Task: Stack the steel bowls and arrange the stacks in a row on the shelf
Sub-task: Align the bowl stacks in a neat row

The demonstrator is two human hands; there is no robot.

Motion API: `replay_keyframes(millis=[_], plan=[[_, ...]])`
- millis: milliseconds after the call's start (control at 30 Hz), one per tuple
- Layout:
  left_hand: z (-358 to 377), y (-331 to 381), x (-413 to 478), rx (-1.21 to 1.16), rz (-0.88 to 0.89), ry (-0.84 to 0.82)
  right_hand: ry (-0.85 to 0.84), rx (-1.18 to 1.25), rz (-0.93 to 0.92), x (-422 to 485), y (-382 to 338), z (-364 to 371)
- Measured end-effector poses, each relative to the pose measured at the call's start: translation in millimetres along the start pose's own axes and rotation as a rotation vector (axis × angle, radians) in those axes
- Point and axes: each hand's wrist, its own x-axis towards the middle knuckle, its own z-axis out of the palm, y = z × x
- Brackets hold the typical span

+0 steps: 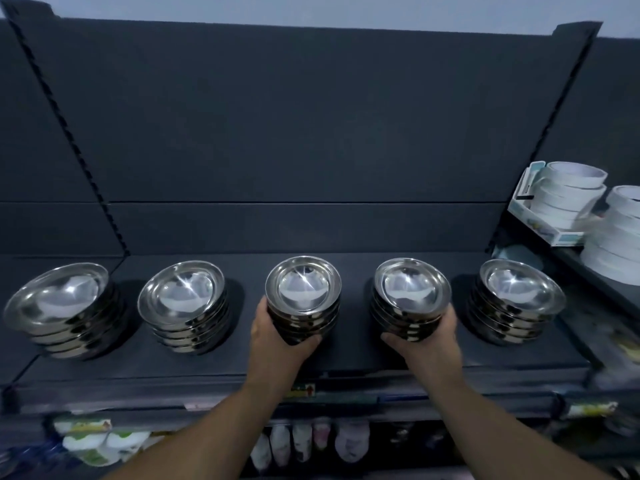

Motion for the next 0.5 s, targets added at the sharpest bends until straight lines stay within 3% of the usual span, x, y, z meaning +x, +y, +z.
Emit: replay_keyframes(millis=[267,500], plan=[[-3.2,4.6,-5.1,0.018,-0.101,-0.008,-0.010,-0.039,0.009,1.3,3.6,0.0],[-28.5,-11.8,-61.5,0.024,-0.128,0.153,0.111,0.017,-0.087,-50.5,3.5,-10.3]])
